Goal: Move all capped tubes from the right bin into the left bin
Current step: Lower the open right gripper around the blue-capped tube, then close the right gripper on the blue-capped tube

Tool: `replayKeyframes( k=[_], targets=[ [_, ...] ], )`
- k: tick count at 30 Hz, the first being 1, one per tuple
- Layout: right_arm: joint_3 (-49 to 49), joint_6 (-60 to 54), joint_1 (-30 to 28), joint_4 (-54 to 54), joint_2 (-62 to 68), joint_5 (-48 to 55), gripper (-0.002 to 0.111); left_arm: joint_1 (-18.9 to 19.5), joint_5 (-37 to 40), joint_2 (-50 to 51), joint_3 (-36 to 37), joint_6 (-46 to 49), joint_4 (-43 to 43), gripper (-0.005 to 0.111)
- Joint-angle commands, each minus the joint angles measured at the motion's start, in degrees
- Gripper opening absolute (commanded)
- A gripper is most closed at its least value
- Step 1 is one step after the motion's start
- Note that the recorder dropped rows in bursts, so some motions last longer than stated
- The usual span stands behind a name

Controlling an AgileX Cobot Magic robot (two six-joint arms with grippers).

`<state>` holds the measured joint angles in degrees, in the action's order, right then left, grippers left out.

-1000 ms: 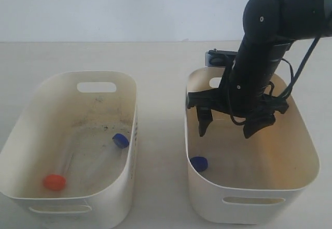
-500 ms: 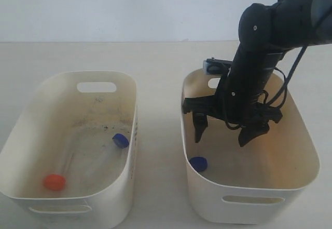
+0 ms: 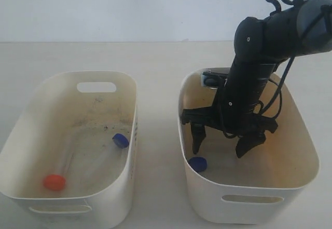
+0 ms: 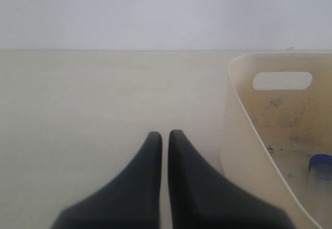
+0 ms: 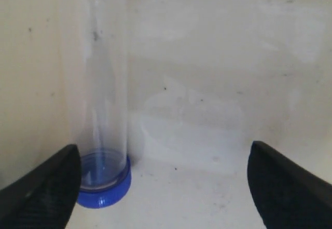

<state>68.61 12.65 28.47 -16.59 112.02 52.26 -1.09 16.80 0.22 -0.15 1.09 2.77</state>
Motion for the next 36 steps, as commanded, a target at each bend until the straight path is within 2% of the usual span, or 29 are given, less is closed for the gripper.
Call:
replayKeyframes(
  k=[1, 12, 14, 18, 26, 29, 34, 36],
  targets=[
    [0.05, -3.23, 0.21, -4.44, 1.82, -1.09, 0.081, -0.13, 0.12, -0.22, 0.15, -0.12, 0.51, 0.004],
    [0.05, -4.24, 0.21, -4.18, 3.88, 0.04, 0.080, -0.13, 0.12, -0.22, 0.15, -0.12, 0.51, 0.004],
    [0.05, -4.24, 0.21, -3.08, 3.96, 0.32, 0.075, -0.13, 0.12, -0.22, 0.15, -0.12, 0.51, 0.004],
    [0.05, -4.07, 0.21, 0.99, 3.96, 1.91, 0.057, -0.13, 0.12, -0.22, 0.15, -0.12, 0.51, 0.004],
    [0.05, -2.24, 0.21, 1.94, 3.96, 2.28, 0.054, -0.13, 0.12, -0.22, 0.15, -0.12, 0.51, 0.004],
    [0.05, -2.12, 0.21, 2.07, 3.96, 2.28, 0.041, -0.13, 0.12, -0.22, 0.15, -0.12, 0.51, 0.004],
    [0.05, -2.12, 0.21, 2.07, 3.96, 1.88, 0.000, -0.13, 0.12, -0.22, 0.15, -0.12, 0.51, 0.004],
    [0.05, -2.22, 0.21, 2.07, 3.96, 1.51, 0.000, -0.13, 0.12, -0.22, 0.15, -0.12, 0.51, 0.004]
  ],
)
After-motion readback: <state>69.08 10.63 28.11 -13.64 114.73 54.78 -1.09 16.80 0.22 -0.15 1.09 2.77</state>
